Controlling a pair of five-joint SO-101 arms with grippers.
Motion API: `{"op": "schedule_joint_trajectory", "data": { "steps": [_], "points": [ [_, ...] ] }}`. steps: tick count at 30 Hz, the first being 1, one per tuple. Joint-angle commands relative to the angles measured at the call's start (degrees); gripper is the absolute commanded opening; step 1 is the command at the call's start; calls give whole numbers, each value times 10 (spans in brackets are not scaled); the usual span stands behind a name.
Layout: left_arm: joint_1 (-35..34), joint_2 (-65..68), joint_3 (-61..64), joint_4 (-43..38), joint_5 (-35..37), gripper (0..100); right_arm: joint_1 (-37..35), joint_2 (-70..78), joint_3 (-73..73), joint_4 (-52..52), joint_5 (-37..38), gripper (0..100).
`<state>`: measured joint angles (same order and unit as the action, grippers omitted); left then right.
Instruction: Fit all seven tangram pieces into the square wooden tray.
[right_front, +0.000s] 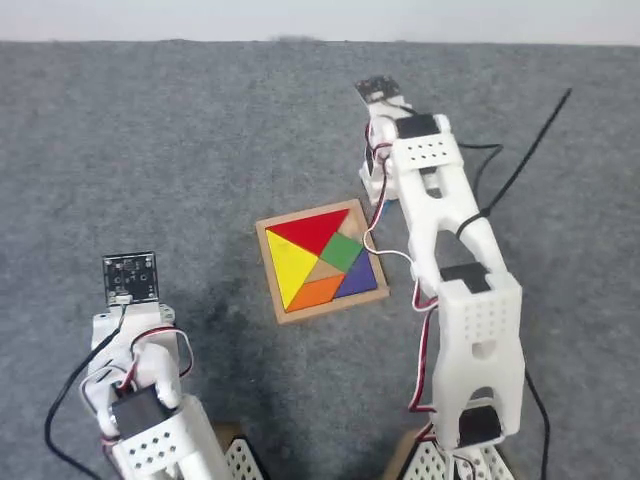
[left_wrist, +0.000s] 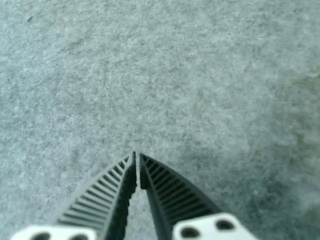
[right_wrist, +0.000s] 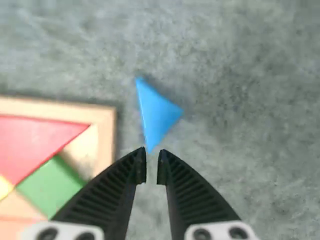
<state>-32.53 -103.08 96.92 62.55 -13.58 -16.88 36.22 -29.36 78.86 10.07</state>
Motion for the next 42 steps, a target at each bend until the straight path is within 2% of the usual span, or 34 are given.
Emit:
{"op": "schedule_joint_trajectory", "data": {
  "steps": [1,8,10,13,15,32,37,42],
  "points": [
    [0,-9,-5,2,-7,15,-26,-66,-32,22,33,37],
    [0,-9,-5,2,-7,15,-25,-58,-16,-32,50,63],
    [0,-9,-5,2,-7,15,-19,-40,-18,-57,52,144],
    [0,-9,-5,2,-7,15,-22,-10,-18,-69,111,278],
    [0,-9,-5,2,-7,15,-29,10,-18,-69,142,308],
    [0,-9,-5,2,-7,15,1,95,-18,-89,150,270],
    [0,-9,-5,2,-7,15,0,95,-25,-122,176,201],
    [0,-9,-5,2,-7,15,0,101,-21,-126,207,264]
  ]
}}
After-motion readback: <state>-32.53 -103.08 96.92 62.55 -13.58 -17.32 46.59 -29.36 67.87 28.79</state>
